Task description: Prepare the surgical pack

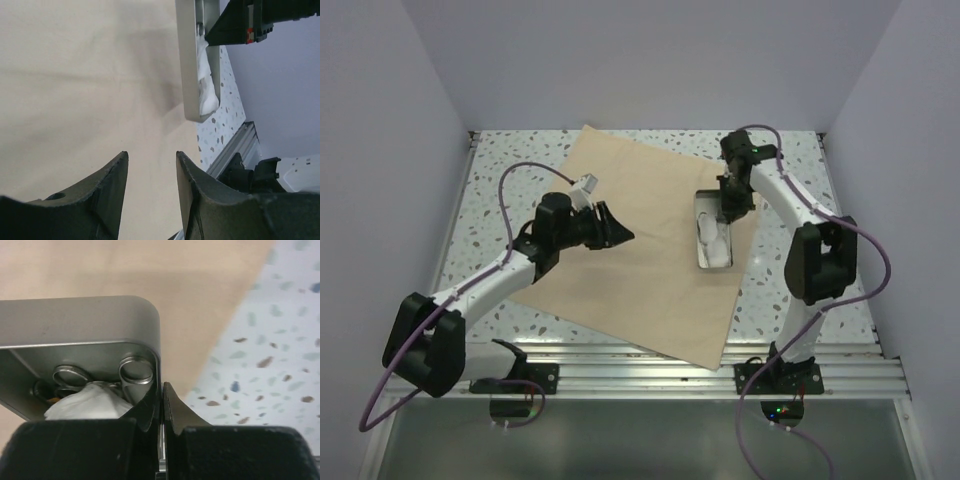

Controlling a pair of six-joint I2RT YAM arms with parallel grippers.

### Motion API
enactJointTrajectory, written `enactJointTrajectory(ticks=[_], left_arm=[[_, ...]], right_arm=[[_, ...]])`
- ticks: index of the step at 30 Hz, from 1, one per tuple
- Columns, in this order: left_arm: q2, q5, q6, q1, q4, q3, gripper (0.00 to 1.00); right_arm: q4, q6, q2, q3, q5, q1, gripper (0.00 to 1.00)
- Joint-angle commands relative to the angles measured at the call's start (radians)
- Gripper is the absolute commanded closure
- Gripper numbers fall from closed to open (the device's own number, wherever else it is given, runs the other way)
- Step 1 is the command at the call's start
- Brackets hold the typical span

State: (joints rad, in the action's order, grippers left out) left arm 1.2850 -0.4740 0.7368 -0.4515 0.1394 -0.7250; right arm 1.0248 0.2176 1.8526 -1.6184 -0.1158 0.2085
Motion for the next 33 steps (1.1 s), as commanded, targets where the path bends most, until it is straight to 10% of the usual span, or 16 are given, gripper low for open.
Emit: enactJointTrajectory(ticks=[1,15,21,24,25,33], left_arm=[[0.025,0.107,-0.065,0.005,-0.138,-0.093,0.53],[0.281,0.222,-0.109,-0.033,-0.222,-0.267,0.51],[0.382,0.253,-0.111,-0.114,-0.213,-0.313,0.51],[0.422,0.278,-0.134,-0.148,-0.230,-0.352,0.51],[0.445,0.279,-0.137,-0.154,-0.253,-0.364,0.51],[0.528,0.311,-0.165,-0.216,-0.311,-0.445,0.53]], right_arm=[[0.089,0.170,0.101,-0.127,0.028,0.099,1.00],[0.069,0.290,0.355,-0.242,0.177,0.242,1.00],[0.066,0.244,0.349,-0.203,0.179,0.256,0.64],[0.028,0.227,0.295,-0.158,0.163,0.255,0.27],[0.023,0.218,0.278,-0.153,0.165,0.255,0.01],[-0.071,0.117,0.050,-0.069,0.003,0.236,0.01]])
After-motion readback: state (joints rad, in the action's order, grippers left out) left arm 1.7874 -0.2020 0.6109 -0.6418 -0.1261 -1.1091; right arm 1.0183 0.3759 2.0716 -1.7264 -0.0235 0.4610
